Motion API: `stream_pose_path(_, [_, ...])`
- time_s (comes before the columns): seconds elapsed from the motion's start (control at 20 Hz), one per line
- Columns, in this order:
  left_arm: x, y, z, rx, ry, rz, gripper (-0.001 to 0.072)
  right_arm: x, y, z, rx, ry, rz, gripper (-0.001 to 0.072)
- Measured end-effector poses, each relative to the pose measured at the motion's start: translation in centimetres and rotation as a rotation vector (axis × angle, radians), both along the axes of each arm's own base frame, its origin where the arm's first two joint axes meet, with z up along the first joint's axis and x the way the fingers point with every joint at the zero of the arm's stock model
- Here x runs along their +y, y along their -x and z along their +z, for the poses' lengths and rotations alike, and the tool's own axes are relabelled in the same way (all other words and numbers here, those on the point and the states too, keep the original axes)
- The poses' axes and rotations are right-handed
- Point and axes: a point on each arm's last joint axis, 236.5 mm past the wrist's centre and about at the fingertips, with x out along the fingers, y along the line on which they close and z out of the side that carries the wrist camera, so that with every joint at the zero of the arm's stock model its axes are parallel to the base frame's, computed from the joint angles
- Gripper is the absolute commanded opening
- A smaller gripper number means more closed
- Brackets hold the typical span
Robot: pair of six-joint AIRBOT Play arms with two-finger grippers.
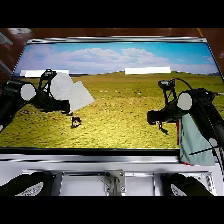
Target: Fold the shirts.
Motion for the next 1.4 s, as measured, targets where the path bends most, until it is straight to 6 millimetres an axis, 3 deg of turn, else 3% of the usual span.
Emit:
stream_pose_path(1.05, [-0.2, -0.4, 0.1, -0.015, 0.008, 0.001, 0.0693, 0.4, -1.7, 0.4, -0.074, -0.020, -0.006, 0.0694])
stream_pose_path(1.3, [-0.7, -4.0, 1.0, -0.156, 0.039, 0.012, 0.0694, 0.8, -3.2, 0.9, -0.141, -0.038, -0.012, 0.0694])
stream_pose_path(1.4, [1.4, -7.3, 1.8, -0.232, 0.006, 0.068, 0.0696, 0.9, -3.6, 1.0, -0.157, -0.042, -0.013, 0.0694])
